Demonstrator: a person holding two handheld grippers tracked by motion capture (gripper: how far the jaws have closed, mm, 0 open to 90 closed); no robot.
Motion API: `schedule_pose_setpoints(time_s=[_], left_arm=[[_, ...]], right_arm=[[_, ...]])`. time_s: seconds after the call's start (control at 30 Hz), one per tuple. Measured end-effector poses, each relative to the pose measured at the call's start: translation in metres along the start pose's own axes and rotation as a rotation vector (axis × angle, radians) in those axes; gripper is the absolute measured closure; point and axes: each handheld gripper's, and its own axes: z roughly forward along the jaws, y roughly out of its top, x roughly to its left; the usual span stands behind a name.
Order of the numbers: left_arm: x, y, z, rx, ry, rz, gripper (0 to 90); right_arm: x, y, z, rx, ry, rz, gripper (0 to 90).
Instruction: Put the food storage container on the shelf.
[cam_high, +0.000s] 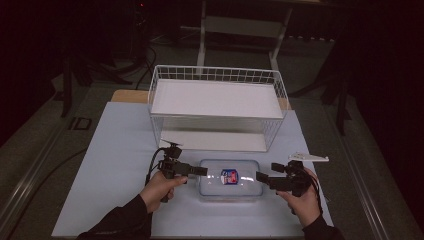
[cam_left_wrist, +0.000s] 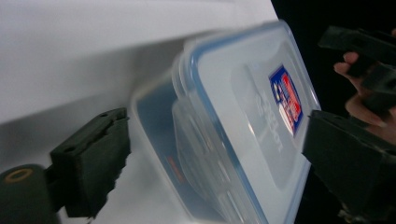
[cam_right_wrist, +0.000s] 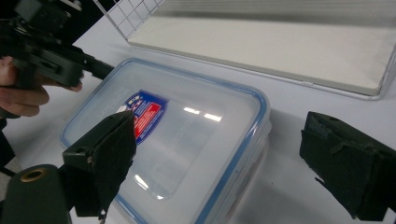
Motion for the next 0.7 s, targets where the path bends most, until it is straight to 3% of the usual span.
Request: schedule_pose_setpoints(time_s=[0.1, 0.2, 0.23, 0.27, 0.3, 0.37, 0.4, 0.53, 0.7], left_arm=[[0.004, -0.004, 0.004, 0.030, -0.018, -0.040, 15.5], [0.007, -0.006, 0.006, 0.055, -0.047, -0.044, 22.8], [0.009, -0.009, 0.010, 0.080, -0.092, -0.053, 22.8], [0.010, -0.010, 0.010, 0.078, -0.098, -0.049, 33.4], [0.011, -0.012, 0.009, 0.062, -0.110, -0.051, 34.7], [0.011, -0.011, 0.004, 0.045, -0.118, -0.044, 46.3], [0.011, -0.011, 0.004, 0.045, -0.119, -0.039, 46.6], [0.011, -0.013, 0.003, 0.032, -0.132, -0.043, 48.5], [0.000, -0.018, -0.002, 0.024, -0.129, 0.030, 53.7]], right_arm=[[0.002, -0.002, 0.000, 0.011, 0.004, -0.006, 10.7], [0.002, -0.003, -0.001, 0.010, 0.002, -0.011, 10.9], [0.003, -0.003, 0.000, 0.013, 0.001, -0.013, 12.0], [0.003, -0.004, 0.000, 0.015, 0.002, -0.010, 13.4], [0.003, -0.005, 0.000, 0.018, 0.000, -0.010, 13.6], [0.002, -0.006, 0.000, 0.029, 0.001, -0.004, 14.1], [0.001, -0.007, 0.001, 0.034, -0.001, 0.003, 14.2], [-0.006, -0.011, 0.003, 0.062, 0.015, 0.060, 14.9], [-0.017, -0.015, 0.006, 0.104, 0.061, 0.144, 18.1]])
